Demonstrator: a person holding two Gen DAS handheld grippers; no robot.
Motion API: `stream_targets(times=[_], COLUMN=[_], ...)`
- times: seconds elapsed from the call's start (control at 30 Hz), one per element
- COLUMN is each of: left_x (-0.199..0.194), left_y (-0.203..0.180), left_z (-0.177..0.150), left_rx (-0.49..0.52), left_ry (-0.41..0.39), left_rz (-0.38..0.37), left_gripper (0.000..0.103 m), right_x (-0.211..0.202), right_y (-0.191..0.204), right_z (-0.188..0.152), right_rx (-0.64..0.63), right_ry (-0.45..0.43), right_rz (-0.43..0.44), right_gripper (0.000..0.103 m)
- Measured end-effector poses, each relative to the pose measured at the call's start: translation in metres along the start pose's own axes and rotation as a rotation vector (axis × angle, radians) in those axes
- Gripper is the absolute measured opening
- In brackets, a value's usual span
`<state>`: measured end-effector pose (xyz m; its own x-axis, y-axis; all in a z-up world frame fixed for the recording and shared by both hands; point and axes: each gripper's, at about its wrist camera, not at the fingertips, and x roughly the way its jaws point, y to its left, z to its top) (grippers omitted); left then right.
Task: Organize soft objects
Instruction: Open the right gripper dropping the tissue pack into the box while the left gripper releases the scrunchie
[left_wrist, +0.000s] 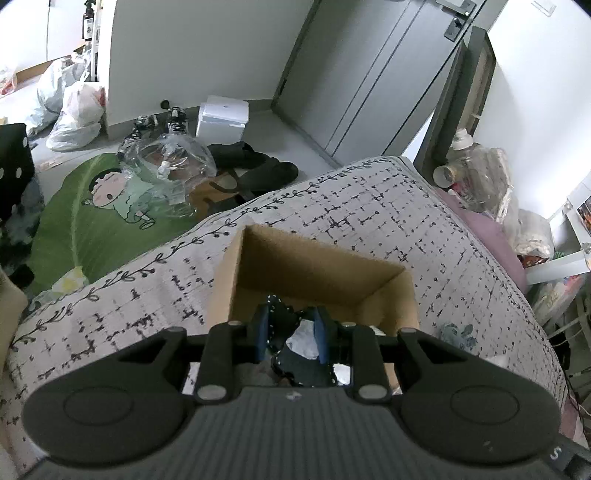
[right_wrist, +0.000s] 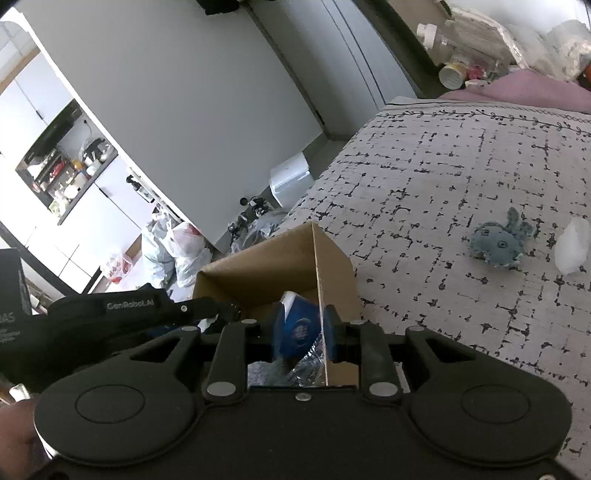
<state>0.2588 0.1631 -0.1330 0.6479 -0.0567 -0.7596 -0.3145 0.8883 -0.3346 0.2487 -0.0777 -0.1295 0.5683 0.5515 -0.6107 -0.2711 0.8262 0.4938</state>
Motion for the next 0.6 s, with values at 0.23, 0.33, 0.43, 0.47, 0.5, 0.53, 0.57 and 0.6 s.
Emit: stream_targets(times=[0.23,0.33,0.43,0.47,0.5,0.53,0.57,0.6], left_x=[0.008,0.008,0.008,0.007,0.005,0.003,0.001,-0.001], left_y=[-0.013,-0.015,-0.019,-0.021,-0.022,-0.022,-0.023,-0.024], left_z=[0.006,0.008,0.011,0.012,0.012,0.012,0.012,0.012], left_rx=[0.024,0.029,0.052,0.065,0.070,0.071,0.070,0.070], left_ry=[-0.005,-0.014,-0.026,-0.030,-0.033,-0.037,-0.044,-0.052], left_rz=[-0.001,0.015,0.034,0.034,0.038,0.048,0.060,0.068], left_gripper=[0.026,0.028,0.037,0.039,0.045,0.052,0.054,0.057], right_x=[-0.006,-0.007,-0.010,-0.010,-0.011,-0.013,-0.014,-0.015], right_y=[-0.009,-0.013,-0.015,-0.016,-0.016,-0.017,-0.017,-0.017], right_z=[0.003,0.004,0.005,0.006,0.006,0.007,0.007,0.008], right_rx=[0.025,0.036,0.041,0.046,0.051,0.054,0.055,0.058], right_ry=[0.000,-0.001,-0.002,-0.001,-0.001,-0.001,-0.002,-0.002], right_rz=[-0.011,-0.014,-0.015,-0.014,-0.012,-0.012,-0.013,-0.014], right_gripper=[0.027,0.028,0.028,0.028,0.028,0.028,0.028,0.029])
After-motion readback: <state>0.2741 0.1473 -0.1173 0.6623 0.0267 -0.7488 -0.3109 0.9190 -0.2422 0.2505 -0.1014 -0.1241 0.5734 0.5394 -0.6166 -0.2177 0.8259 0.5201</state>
